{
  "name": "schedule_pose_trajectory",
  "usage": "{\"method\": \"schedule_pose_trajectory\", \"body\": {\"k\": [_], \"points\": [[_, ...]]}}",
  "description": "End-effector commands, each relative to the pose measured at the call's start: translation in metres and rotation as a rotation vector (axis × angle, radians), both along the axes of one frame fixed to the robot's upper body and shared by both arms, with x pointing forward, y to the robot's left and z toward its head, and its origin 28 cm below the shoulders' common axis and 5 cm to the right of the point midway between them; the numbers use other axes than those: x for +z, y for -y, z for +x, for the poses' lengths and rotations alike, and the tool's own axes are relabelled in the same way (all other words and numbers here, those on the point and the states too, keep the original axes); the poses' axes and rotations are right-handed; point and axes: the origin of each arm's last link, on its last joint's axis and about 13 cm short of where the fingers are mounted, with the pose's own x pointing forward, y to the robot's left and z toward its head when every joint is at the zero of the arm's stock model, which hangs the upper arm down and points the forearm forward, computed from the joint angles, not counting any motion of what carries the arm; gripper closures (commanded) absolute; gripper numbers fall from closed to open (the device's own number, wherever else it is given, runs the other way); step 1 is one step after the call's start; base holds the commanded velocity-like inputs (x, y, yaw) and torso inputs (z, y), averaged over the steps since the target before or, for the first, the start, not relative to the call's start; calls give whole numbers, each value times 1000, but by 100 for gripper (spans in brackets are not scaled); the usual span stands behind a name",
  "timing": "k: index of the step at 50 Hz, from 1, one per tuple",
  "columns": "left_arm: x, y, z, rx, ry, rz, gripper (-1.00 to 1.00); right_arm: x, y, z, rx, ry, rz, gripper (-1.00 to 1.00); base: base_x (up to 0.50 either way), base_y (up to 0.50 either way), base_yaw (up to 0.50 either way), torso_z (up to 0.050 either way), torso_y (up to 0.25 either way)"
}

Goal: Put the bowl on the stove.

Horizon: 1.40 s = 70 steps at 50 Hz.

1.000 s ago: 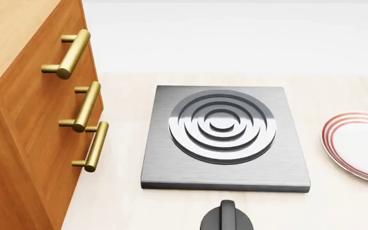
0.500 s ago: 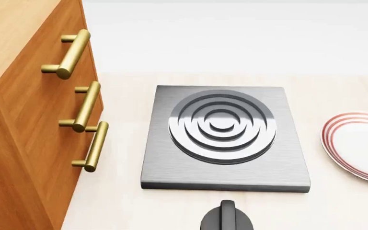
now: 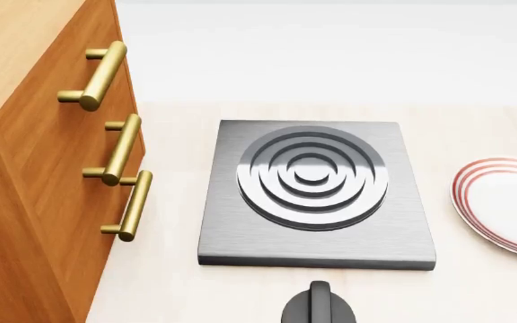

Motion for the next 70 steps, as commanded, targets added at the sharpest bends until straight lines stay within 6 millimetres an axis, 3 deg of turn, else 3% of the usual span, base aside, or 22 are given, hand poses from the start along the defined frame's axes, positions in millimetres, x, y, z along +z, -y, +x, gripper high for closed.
{"method": "schedule_pose_trajectory", "body": {"k": [1, 12, 26, 37, 43, 64, 70], "points": [[0, 0, 0, -1, 3, 3, -100, 33, -16, 34, 88, 60, -38, 100, 0, 0, 0, 0, 0], [1, 1, -1, -6, 5, 1, -100, 52, -40, 71, 195, 81, -56, 100, 0, 0, 0, 0, 0], [1, 0, -1, -5, 6, 1, -100, 65, -62, 97, 269, 114, -57, 100, 0, 0, 0, 0, 0], [1, 0, 0, -2, 5, 0, -100, 65, -76, 105, 346, 141, -45, 100, 0, 0, 0, 0, 0], [0, 0, -1, -3, 6, -1, -100, 67, -82, 99, 387, 159, -67, 100, 0, 0, 0, 0, 2], [0, 0, 0, -3, 4, -1, -100, 67, -82, 97, 386, 162, -71, 100, 0, 0, 0, 0, 0], [1, 0, -1, -4, 5, -2, -100, 68, -90, 128, 425, 139, -83, 100, 0, 0, 0, 0, 0]]}}
